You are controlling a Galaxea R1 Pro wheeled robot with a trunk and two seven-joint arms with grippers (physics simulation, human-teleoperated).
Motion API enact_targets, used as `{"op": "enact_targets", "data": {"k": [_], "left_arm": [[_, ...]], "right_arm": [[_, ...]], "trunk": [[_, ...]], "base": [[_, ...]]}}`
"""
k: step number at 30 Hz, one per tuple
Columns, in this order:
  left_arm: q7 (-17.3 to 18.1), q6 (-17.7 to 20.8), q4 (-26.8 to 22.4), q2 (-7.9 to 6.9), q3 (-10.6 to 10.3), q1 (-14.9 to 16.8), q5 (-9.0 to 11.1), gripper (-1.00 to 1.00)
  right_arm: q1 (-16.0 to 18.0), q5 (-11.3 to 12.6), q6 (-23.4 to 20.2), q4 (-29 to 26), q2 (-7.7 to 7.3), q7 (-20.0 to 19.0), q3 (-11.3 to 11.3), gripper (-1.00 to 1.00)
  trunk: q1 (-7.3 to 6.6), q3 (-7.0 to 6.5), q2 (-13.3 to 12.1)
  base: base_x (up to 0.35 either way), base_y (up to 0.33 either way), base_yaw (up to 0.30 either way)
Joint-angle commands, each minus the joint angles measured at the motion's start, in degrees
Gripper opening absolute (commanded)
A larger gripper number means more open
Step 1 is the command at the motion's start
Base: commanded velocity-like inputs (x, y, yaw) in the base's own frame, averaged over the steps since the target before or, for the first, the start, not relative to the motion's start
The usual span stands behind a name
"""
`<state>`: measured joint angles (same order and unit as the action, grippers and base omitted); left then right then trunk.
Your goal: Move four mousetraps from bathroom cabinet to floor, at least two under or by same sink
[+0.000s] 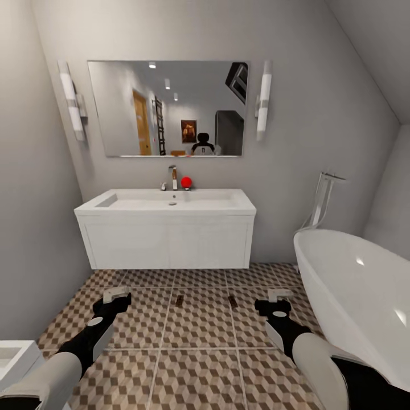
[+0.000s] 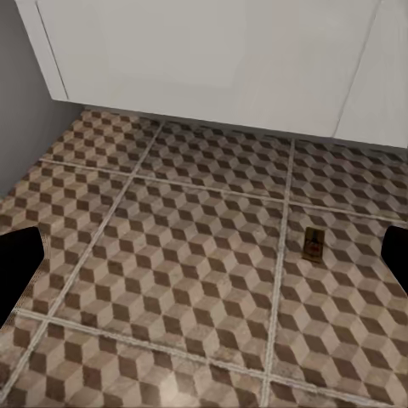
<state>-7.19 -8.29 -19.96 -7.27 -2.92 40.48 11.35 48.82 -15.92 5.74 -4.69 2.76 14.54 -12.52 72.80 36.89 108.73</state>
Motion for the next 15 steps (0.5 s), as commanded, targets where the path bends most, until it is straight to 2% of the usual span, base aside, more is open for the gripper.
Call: {"op": "enact_targets", "data": {"k": [1,11,13,14,15], "left_arm": [[-0.2,-0.2,0.0,-0.21,-0.3,0.0,0.8,1.0],[-0.1,0.0,0.1,-0.81,-0.4,0.0,3.7,1.0],[-0.1,0.0,0.0,-0.85,-0.4,0.0,4.1,1.0],[0.0,0.2,-0.3,-0.81,-0.5,0.0,4.5,1.0],[0.0,0.2,-0.3,-0.78,-0.5,0.0,4.6,1.0]], "right_arm": [[0.0,-0.5,0.0,0.1,0.0,0.1,-0.5,1.0],[0.0,-0.6,-3.4,0.5,-1.02,-3.4,-0.5,1.0],[0.0,-0.6,-4.4,0.5,-1.22,-4.9,-0.5,1.0],[0.0,-0.6,-6.2,0.5,-2.05,-9.7,-0.6,1.0],[0.0,-0.6,-6.3,0.5,-2.17,-10.2,-0.7,1.0]], "trunk": [[-0.23,-0.12,-0.4],[-2.43,-1.92,-4.4],[-2.87,-2.28,-5.2],[-3.09,-2.46,-5.6],[-3.31,-2.64,-6.0]], "base": [[0.0,0.0,0.0],[0.0,0.0,0.0],[0.0,0.0,0.0],[0.0,0.0,0.0],[0.0,0.0,0.0]]}}
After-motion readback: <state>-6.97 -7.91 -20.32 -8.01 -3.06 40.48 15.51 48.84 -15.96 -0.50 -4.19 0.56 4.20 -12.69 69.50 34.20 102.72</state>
